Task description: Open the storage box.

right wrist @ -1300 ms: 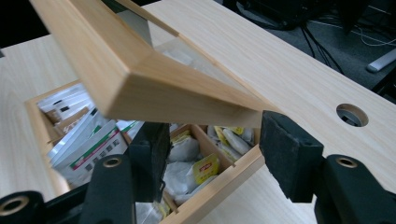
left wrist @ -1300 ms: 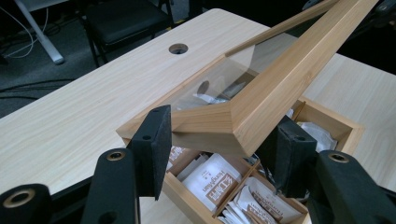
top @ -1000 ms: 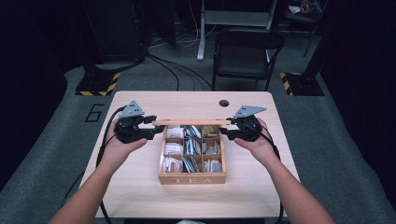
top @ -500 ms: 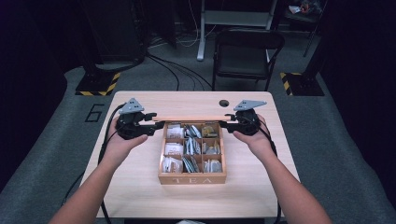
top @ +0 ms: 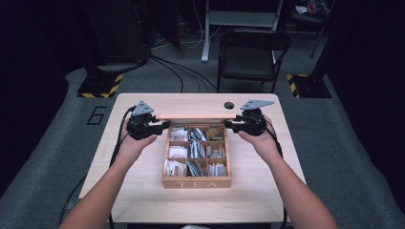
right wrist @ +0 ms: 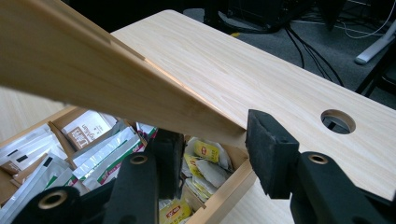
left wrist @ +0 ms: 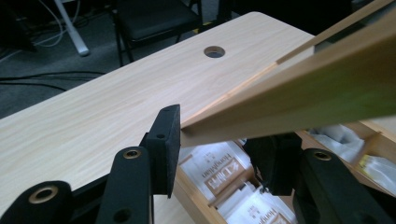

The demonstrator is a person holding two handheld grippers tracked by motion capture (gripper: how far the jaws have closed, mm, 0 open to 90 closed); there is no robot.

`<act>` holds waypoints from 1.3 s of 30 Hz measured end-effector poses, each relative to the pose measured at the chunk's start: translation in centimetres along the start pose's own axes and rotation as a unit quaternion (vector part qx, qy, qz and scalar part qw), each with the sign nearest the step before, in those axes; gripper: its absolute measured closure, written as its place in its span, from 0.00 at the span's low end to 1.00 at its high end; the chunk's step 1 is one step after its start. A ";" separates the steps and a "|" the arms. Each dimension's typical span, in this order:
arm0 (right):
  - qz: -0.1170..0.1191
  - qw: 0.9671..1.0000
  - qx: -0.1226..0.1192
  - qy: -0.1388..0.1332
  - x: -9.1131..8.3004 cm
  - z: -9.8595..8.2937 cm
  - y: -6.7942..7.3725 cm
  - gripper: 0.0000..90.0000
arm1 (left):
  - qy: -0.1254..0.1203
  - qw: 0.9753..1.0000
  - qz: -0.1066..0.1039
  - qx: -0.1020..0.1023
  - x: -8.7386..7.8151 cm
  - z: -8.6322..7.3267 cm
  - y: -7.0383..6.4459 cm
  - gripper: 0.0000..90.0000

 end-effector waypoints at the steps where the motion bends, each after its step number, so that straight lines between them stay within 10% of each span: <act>1: 0.001 1.000 0.000 0.000 0.0 0.0 0.0 0.63 | -0.001 1.000 0.005 0.000 0.2 0.1 0.0 0.62; 39: -0.054 0.998 0.001 -0.020 2.8 0.4 -3.2 0.62 | -0.004 0.999 0.005 -0.039 1.9 2.1 1.7 0.67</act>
Point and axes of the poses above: each handheld gripper's, and its own axes: x roughly forward along the jaws, z roughly out of its top, y roughly to its left, the point moved 10 cm from there along x, roughly forward along the jaws, and after that the axes turned 15 degrees about z, right-handed, at the moved point
